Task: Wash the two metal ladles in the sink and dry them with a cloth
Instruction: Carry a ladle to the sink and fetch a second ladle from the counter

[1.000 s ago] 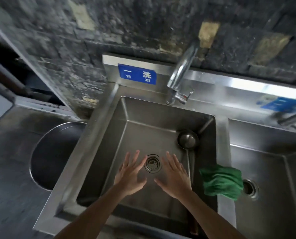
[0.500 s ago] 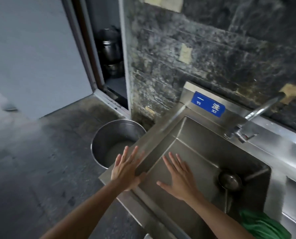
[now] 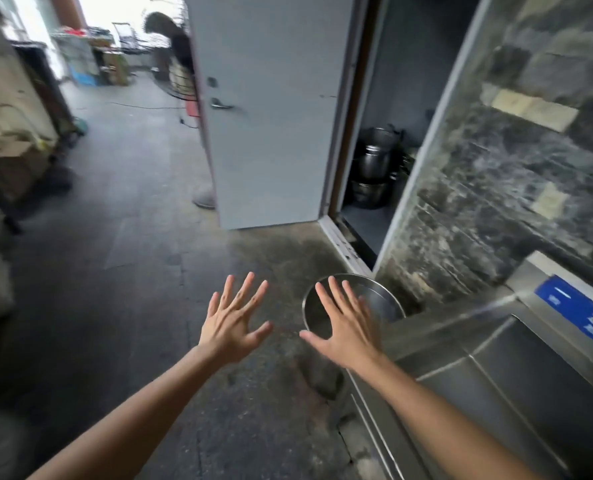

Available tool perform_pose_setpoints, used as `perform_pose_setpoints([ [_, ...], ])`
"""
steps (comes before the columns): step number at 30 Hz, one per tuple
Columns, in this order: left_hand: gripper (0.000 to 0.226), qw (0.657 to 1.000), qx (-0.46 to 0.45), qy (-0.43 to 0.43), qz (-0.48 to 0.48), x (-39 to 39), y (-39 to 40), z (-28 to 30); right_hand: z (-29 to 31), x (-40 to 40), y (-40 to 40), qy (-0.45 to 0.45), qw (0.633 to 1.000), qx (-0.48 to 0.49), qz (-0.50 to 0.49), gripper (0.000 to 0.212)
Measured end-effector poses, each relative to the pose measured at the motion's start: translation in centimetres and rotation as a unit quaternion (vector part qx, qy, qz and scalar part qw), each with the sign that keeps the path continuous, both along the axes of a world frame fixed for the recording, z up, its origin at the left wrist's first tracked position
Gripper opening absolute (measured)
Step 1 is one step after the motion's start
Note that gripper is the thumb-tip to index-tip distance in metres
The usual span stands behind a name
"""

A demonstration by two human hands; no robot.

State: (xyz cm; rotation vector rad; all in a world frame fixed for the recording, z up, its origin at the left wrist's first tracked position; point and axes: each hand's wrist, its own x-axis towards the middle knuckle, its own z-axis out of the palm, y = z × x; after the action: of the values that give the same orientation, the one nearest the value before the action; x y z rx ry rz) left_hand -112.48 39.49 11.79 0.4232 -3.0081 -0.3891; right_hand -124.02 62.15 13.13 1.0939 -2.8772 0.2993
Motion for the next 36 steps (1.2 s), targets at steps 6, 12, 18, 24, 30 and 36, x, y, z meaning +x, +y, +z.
perform_pose_setpoints([
  [6, 0.085, 0.993, -0.028, 0.023, 0.112, 9.6, -8.5, 3.2, 3.3, 4.8, -10.8, 0.014, 0.995, -0.01, 0.097, 0.101],
  [12, 0.085, 0.97, -0.043, 0.042, 0.236, 20.5, -14.7, 6.2, 6.5, 11.6, -21.4, 0.027, 0.978, -0.029, 0.203, 0.1],
  [18, 0.085, 0.937, -0.059, 0.055, 0.341, 31.3, -18.6, 8.6, 9.4, 20.2, -30.5, 0.06, 0.943, -0.048, 0.324, 0.1],
  [24, 0.083, 0.893, -0.084, 0.046, 0.439, 41.1, -20.7, 10.1, 11.2, 29.2, -37.8, 0.039, 0.908, -0.083, 0.409, 0.099],
  [30, 0.083, 0.845, -0.086, 0.049, 0.525, 50.4, -22.2, 10.9, 11.2, 37.5, -43.6, 0.026, 0.869, -0.087, 0.487, 0.098],
  [36, 0.082, 0.794, -0.1, 0.032, 0.599, 59.3, -23.4, 10.8, 10.7, 46.5, -49.1, 0.016, 0.819, -0.085, 0.567, 0.097],
])
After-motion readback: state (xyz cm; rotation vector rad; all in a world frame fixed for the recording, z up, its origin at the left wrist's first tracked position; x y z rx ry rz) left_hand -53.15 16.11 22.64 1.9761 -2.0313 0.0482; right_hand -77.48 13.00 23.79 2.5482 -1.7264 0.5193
